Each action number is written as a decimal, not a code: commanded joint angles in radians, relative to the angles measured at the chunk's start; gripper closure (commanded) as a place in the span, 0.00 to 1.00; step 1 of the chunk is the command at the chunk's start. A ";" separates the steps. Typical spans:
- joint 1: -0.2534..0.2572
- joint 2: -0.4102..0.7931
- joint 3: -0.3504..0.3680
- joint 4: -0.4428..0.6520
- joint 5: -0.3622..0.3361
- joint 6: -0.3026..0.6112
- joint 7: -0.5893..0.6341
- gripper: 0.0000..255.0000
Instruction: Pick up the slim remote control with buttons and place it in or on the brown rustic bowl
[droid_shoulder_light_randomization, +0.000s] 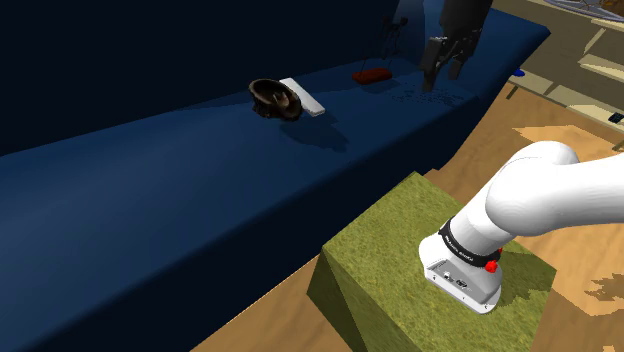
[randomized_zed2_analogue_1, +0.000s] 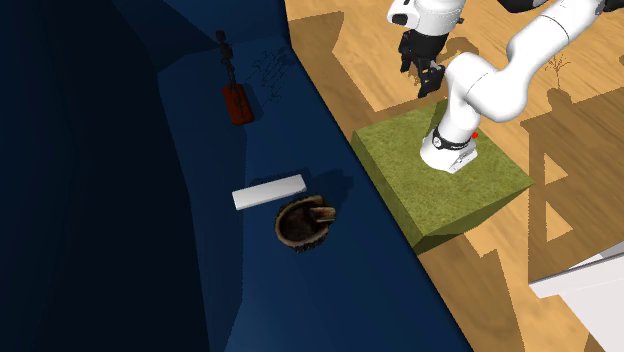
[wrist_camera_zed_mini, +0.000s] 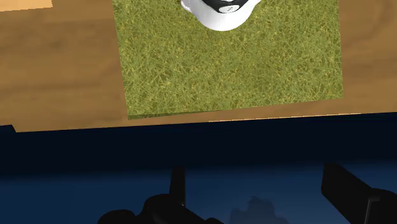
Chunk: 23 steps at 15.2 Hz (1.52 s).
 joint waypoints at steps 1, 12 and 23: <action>0.000 0.000 0.000 0.000 0.000 0.000 0.000 0.00; 0.002 0.342 -0.007 0.032 0.022 0.377 0.045 0.00; 0.005 0.736 -0.012 0.231 0.048 0.640 0.069 0.00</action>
